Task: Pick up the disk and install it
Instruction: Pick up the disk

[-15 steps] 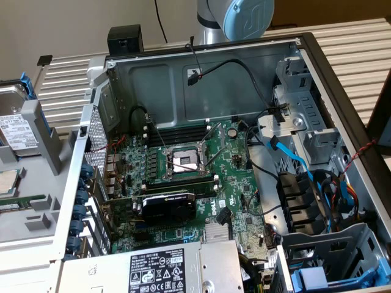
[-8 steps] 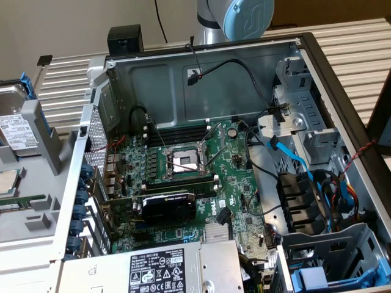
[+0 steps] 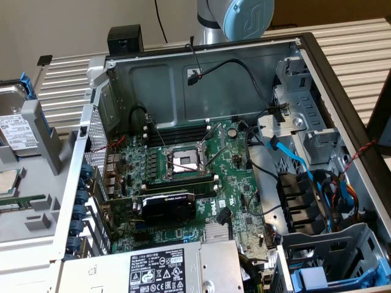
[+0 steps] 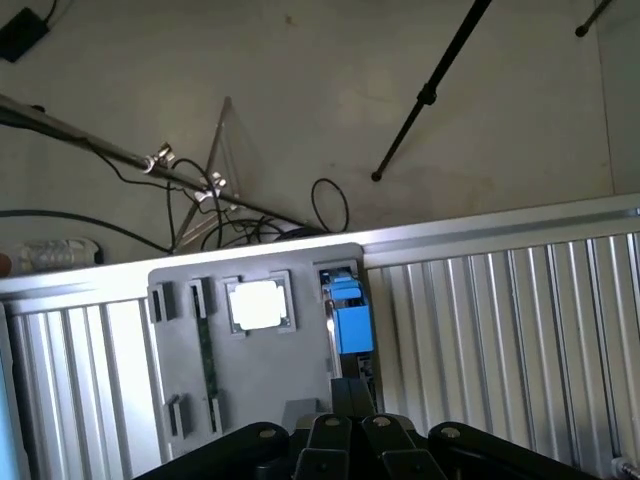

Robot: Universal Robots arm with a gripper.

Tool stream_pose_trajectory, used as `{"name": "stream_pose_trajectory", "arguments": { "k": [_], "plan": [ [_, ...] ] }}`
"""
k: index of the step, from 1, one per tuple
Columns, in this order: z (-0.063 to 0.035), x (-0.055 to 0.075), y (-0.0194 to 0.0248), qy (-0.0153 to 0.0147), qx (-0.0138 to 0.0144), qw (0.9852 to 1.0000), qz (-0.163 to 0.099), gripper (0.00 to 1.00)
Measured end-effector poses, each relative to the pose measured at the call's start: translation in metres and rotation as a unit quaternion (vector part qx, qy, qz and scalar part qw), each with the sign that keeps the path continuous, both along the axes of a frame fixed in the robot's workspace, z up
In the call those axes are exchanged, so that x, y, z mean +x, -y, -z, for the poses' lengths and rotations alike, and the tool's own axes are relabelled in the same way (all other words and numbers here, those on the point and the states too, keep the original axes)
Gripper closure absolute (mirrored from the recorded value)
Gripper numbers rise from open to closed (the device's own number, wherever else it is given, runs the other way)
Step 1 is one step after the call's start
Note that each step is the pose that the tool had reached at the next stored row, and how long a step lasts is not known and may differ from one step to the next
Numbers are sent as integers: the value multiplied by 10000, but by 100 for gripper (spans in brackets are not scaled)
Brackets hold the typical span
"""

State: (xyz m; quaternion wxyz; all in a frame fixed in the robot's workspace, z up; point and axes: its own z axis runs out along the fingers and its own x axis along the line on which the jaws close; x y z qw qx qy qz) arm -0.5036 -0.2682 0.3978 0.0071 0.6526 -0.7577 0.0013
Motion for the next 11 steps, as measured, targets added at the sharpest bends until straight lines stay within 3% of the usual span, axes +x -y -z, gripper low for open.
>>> {"name": "stream_pose_trajectory", "arguments": {
  "k": [4,7,8,10,11],
  "plan": [
    [1,0,0,0,0,10000,0,89],
    [1,0,0,0,0,10000,0,70],
    [1,0,0,-1,0,10000,0,70],
    [1,0,0,0,0,10000,0,58],
    [1,0,0,0,0,10000,0,58]
  ]
}}
